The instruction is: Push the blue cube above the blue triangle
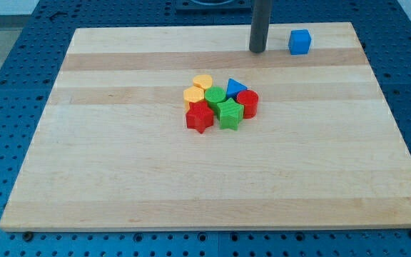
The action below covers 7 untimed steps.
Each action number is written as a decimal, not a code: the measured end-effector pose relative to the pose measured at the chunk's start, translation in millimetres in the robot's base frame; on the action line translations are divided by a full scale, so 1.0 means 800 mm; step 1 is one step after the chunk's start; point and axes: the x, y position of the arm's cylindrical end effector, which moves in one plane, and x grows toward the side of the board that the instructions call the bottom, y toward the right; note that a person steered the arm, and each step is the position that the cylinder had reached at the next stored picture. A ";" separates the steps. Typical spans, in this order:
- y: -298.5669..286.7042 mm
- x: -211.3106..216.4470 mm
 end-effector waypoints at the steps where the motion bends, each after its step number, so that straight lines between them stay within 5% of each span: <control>1: 0.032 -0.047; 3: 0.154 -0.054; 7: 0.075 0.062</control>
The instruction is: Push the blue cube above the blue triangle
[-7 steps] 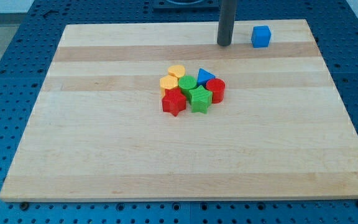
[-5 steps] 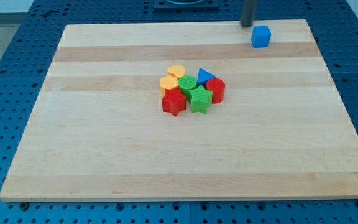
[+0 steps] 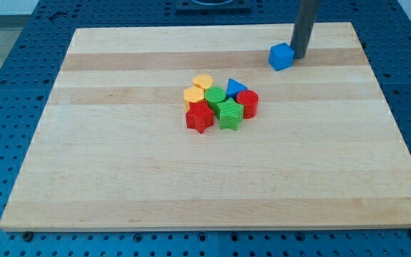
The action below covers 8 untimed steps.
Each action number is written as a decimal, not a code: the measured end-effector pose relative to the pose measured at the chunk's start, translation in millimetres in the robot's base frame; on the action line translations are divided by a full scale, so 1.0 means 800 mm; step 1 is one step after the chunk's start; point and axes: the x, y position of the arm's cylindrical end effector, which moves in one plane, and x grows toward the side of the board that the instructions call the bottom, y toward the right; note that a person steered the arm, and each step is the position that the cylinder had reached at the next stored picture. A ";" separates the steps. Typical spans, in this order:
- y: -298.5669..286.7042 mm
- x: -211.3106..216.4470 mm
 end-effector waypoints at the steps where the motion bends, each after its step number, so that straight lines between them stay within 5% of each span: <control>1: -0.023 0.010; 4: -0.087 -0.015; 8: -0.137 0.020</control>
